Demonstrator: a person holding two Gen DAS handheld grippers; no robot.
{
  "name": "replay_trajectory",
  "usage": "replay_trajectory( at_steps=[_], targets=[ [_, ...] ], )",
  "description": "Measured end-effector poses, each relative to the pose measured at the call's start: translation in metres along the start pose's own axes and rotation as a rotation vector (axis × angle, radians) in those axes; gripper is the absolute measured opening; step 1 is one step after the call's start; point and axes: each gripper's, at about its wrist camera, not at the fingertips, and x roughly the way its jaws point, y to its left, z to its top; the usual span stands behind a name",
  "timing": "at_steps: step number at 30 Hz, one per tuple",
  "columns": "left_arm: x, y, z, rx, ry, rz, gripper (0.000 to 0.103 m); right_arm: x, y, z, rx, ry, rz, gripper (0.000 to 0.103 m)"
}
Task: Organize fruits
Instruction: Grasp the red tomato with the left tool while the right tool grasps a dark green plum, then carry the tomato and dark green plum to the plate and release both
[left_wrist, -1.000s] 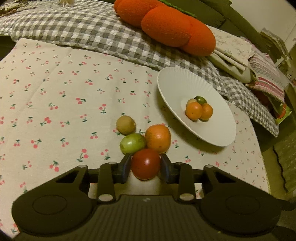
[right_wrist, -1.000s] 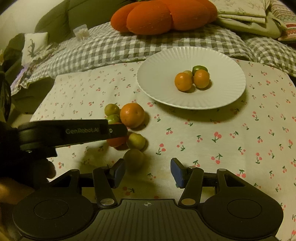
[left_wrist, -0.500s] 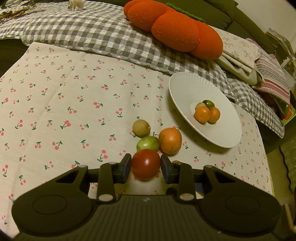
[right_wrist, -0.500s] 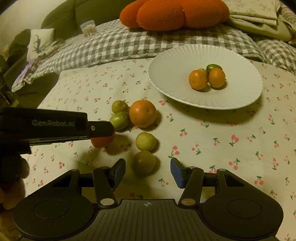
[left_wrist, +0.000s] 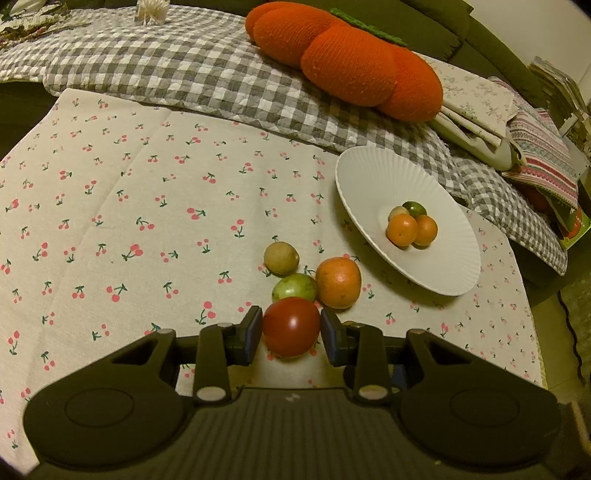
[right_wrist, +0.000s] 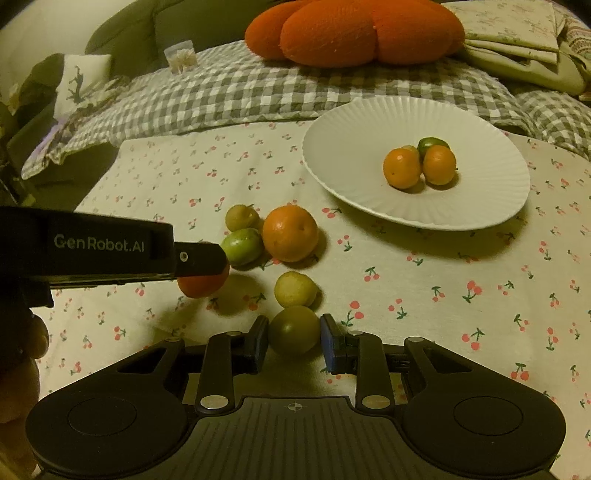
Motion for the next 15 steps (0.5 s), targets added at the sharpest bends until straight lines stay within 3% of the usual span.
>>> replay_trajectory(
  at_steps=[15],
  targets=[
    [-0.013, -0.014, 0.005, 0.066, -0.061, -0.021, 0.032, -0.027, -0.020, 0.012, 0.089, -0.056, 0.007, 0.028]
  ],
)
